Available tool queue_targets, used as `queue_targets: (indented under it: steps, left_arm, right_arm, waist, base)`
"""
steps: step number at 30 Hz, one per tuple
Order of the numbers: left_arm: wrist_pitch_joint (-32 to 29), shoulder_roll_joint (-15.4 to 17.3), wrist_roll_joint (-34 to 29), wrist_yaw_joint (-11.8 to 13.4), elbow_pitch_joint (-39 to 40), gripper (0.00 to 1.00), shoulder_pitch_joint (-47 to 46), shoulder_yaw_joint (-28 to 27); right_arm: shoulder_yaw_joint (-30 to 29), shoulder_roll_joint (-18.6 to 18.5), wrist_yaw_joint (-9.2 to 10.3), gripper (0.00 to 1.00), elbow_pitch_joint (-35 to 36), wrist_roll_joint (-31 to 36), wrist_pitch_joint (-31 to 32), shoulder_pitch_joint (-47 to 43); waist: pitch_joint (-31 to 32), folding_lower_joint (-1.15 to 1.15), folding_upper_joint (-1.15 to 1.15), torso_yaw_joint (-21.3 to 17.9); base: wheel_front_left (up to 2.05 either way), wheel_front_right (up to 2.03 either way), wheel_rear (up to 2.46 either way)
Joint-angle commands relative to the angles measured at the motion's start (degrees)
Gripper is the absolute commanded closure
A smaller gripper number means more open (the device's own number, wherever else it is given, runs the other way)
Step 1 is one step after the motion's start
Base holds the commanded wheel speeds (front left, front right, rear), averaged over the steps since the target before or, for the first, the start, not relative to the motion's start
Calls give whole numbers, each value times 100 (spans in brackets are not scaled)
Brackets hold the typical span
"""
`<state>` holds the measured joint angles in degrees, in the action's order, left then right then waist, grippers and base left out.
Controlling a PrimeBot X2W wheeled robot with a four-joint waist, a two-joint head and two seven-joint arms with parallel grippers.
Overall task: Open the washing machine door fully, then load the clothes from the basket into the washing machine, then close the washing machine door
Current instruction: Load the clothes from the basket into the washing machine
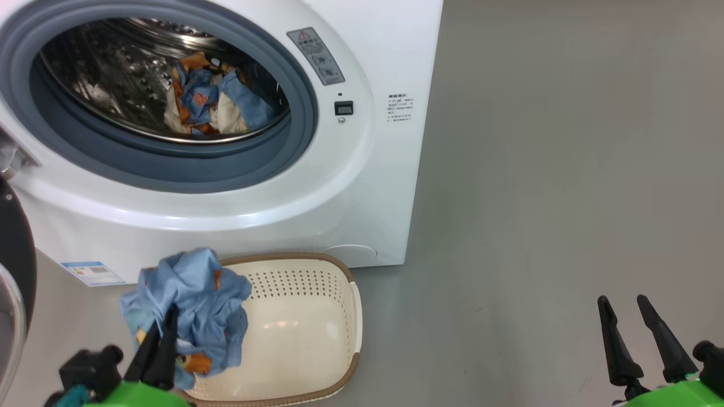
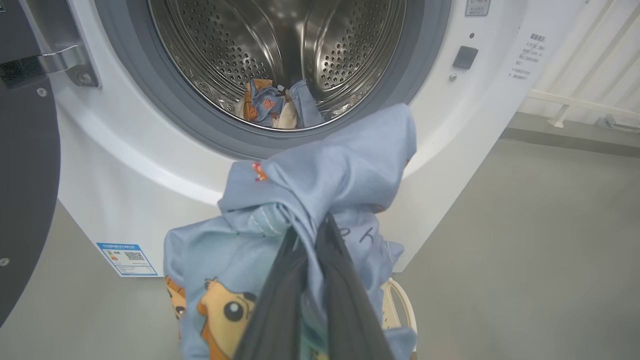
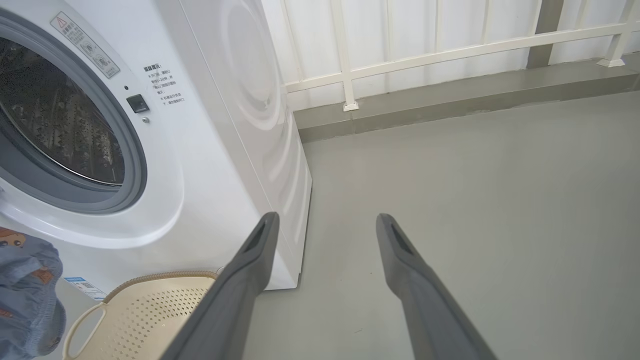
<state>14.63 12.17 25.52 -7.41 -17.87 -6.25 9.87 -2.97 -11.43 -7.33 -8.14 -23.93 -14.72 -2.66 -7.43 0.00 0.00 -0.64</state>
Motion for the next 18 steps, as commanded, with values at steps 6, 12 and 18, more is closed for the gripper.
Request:
queue_targets:
  steps: [6,12,18]
  left_arm:
    - [37,-164,-266,-8,871,100,583,-621]
    - [37,-360,-308,-8,1157,100,859,-768]
    - [37,-379,-293,-8,1287,100,750,-790]
  right_arm:
    - [26,-120,-16,0,208,-46,-28,-168]
    - [-18,-107,-16,0,224,-40,-28,-182]
    - [-25,-86,-16,0,243,-32,-28,-141]
  waist:
    - [42,0,0,4]
    - [20,0,0,-8]
    - [-62,0,0,-38]
  base:
    - [0,0,0]
    - [0,0,0]
    - [0,0,0]
